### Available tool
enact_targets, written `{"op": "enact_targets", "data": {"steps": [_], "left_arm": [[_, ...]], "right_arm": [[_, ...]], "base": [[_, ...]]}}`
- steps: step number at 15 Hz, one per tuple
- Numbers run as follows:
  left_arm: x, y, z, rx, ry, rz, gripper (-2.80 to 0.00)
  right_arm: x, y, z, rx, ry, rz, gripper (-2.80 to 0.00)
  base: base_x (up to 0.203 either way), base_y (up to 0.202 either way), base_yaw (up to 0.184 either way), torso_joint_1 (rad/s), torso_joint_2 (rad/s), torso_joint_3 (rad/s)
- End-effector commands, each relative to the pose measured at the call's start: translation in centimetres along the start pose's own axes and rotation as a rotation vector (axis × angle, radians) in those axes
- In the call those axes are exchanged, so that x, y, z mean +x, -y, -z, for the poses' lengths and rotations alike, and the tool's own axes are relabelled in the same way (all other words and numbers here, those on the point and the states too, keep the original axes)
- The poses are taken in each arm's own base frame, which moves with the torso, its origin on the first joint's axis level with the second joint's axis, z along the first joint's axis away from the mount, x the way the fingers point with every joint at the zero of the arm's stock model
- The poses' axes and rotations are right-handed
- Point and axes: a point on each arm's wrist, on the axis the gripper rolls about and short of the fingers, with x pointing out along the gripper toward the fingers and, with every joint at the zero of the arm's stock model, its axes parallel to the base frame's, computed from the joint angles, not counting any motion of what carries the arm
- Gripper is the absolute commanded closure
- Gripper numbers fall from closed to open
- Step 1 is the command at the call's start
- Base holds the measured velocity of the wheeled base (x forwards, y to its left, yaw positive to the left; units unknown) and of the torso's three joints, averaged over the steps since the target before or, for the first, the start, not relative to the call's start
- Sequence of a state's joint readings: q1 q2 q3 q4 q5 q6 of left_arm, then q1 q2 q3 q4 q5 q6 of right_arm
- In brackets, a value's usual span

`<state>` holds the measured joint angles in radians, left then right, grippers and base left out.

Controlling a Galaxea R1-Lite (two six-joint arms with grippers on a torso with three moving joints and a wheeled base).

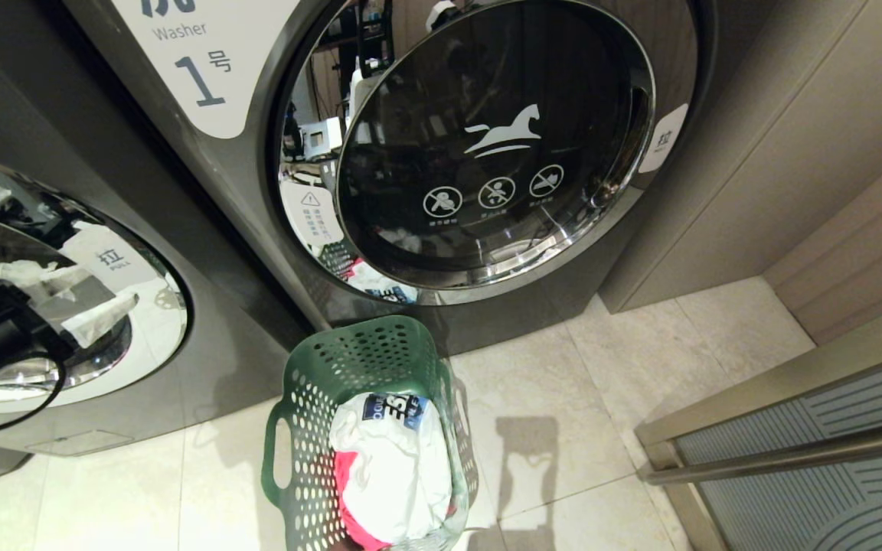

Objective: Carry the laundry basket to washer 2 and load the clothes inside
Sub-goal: Open the lid of the washing machine

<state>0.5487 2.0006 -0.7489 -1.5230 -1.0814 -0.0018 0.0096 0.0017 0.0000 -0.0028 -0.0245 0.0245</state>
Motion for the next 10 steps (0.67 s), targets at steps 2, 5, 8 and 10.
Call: {"op": "enact_targets", "data": {"steps": [2,5,8,10], "left_arm": [[0.3,0.0,-0.3,-0.004,0.010,0.014,-2.80],[0.8,-0.2,-0.2,-0.019,0.017,0.026,-2.80],[1.7,0.0,-0.2,-0.024,0.026,0.049,-2.80],[2.3,0.2,-0.1,-0.026,0.030,0.067,-2.80]], "right_arm": [[0.0,0.0,0.0,0.000,0.000,-0.001,0.00],[0.0,0.0,0.0,0.000,0.002,0.000,0.00],[0.0,0.0,0.0,0.000,0.001,0.000,0.00],[0.0,0.0,0.0,0.000,0.000,0.000,0.00]], "base": [[0.000,0.000,0.000,0.000,0.00,0.000],[0.000,0.000,0.000,0.000,0.00,0.000],[0.000,0.000,0.000,0.000,0.00,0.000],[0.000,0.000,0.000,0.000,0.00,0.000]]}}
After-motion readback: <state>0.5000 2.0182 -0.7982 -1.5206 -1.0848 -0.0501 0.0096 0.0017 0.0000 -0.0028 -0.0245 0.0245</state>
